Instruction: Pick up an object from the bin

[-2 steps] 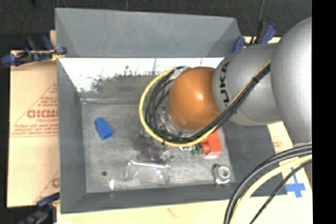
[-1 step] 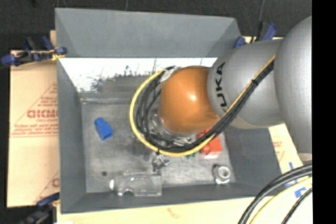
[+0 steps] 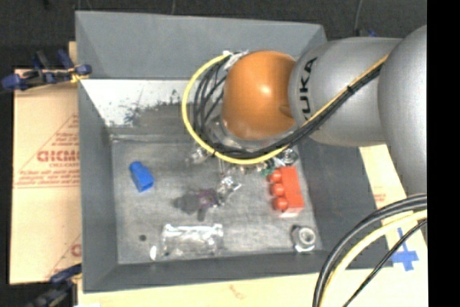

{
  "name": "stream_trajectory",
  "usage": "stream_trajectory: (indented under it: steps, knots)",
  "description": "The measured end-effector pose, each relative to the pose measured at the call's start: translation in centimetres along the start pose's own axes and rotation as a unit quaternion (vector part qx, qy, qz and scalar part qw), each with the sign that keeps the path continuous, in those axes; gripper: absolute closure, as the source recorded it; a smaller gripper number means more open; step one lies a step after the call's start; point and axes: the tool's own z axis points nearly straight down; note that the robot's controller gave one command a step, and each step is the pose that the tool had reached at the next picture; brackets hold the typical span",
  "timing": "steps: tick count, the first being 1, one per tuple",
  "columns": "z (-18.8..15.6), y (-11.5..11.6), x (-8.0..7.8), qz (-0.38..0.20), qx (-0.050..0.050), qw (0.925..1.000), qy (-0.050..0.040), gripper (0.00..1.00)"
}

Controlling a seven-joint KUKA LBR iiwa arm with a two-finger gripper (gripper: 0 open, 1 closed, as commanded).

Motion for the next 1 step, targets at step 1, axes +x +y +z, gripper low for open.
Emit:
stream_trajectory:
  steps: [1]
  knots:
    - [3.10, 0.24, 1.00, -0.047, -0.001, 0.9989, 0.0006, 0.00]
